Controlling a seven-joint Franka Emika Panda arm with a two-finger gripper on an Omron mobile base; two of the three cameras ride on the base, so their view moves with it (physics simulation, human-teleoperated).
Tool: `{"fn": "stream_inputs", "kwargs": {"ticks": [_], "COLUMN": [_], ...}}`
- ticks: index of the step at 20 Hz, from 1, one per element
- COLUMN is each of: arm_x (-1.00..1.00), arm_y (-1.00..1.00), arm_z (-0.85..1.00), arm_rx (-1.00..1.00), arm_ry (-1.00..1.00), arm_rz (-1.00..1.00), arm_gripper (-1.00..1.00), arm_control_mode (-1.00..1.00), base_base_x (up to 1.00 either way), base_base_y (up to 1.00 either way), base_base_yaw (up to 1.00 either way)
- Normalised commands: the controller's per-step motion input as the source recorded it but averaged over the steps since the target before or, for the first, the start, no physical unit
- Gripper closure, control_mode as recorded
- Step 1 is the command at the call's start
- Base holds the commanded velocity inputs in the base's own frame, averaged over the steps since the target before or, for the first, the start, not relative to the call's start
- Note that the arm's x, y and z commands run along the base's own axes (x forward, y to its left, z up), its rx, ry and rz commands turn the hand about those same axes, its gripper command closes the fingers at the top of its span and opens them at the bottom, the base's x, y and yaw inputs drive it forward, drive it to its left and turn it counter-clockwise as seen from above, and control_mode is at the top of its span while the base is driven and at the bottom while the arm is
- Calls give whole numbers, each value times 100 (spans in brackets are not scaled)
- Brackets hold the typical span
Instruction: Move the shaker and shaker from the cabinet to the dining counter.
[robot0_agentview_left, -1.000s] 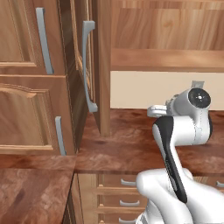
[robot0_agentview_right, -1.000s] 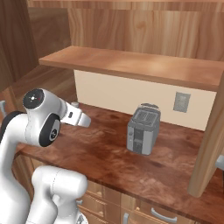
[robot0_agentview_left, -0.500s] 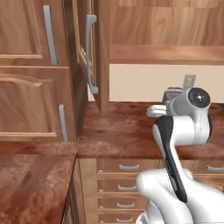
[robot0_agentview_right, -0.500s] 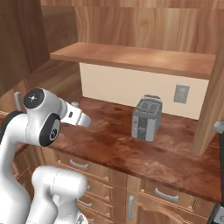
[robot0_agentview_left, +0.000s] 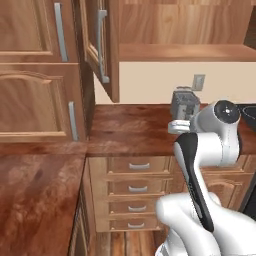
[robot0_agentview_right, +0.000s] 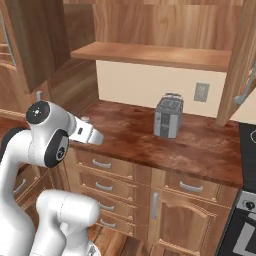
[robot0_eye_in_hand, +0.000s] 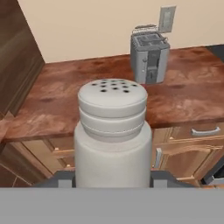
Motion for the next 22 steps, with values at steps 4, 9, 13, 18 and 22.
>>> {"fn": "stream_inputs", "kwargs": {"ticks": [4, 9, 13, 18, 22], "arm_x": [0, 0, 0, 0, 0], "arm_y": [0, 0, 0, 0, 0], "arm_z": [0, 0, 0, 0, 0], "arm_rx": [0, 0, 0, 0, 0], "arm_ry": [0, 0, 0, 0, 0], "arm_rz": [0, 0, 0, 0, 0], "arm_gripper": [100, 100, 100, 100, 100], "arm_control_mode": [100, 100, 100, 100, 100], "base_base_x": [-69, -66, -70, -72, -75], "base_base_y": [-6, -4, -4, -3, -1], "base_base_yaw": [-15, -15, -16, -15, -14]}}
